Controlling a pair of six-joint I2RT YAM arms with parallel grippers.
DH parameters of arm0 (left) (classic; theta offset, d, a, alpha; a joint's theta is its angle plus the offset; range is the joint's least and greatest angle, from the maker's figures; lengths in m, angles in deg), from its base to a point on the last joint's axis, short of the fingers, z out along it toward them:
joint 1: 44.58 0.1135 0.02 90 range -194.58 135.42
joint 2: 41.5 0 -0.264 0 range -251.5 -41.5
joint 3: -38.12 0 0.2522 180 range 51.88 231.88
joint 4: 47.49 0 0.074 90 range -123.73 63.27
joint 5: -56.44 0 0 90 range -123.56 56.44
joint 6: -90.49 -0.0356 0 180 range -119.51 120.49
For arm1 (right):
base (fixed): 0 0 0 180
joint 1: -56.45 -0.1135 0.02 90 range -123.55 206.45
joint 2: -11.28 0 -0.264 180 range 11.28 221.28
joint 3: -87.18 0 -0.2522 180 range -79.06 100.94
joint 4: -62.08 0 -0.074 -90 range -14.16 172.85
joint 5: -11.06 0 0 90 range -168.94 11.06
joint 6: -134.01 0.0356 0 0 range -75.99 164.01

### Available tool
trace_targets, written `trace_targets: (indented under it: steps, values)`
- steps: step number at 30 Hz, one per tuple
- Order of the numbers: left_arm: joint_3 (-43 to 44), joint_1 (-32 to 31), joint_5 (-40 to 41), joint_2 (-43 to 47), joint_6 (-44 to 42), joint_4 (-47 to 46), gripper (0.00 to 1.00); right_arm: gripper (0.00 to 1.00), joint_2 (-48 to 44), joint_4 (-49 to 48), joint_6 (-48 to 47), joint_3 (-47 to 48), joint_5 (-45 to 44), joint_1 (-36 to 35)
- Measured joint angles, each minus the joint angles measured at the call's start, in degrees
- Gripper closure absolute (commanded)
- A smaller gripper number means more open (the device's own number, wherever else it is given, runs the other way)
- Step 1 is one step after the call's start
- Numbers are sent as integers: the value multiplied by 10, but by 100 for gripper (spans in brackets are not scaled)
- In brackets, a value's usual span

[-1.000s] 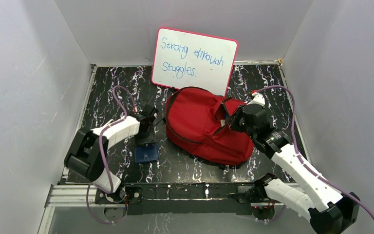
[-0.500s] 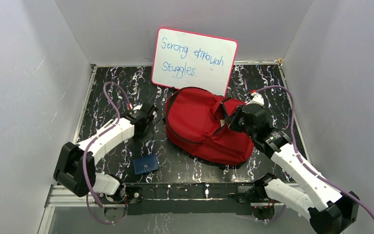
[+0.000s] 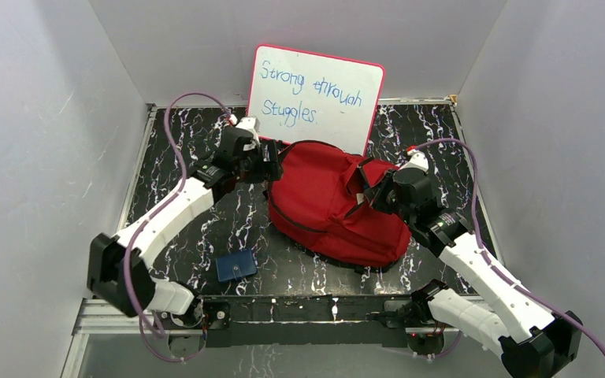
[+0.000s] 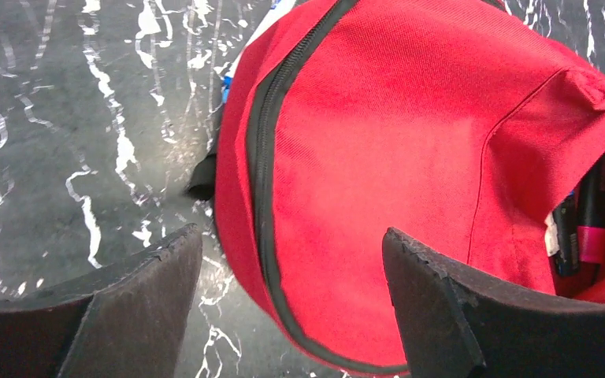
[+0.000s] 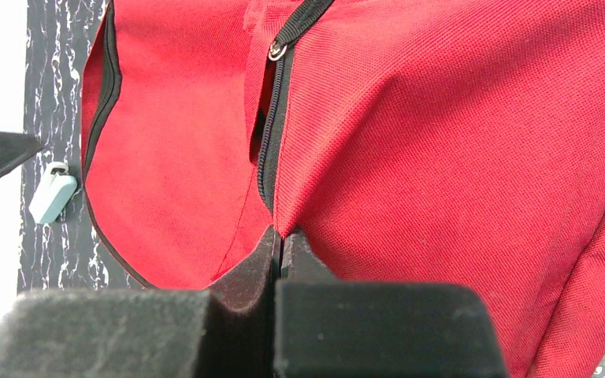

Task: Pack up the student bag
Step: Pick up the student bag at the center of the board.

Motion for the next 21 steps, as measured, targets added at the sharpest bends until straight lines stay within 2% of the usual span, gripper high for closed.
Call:
trace_targets:
  steps: [8,12,13,21]
  values:
    - [25,44,-69,-141,-46,-40,17,100,0,2,0,0,-2,0]
    - [25,66,-106,-170,-54,-46,22,100,0,2,-1,0,-4,0]
    - [25,70,-119,-172,-54,-51,26,100,0,2,-1,0,-4,0]
    - [26,71,-263,-180,-52,-110,74,100,35,8,-19,35,-4,0]
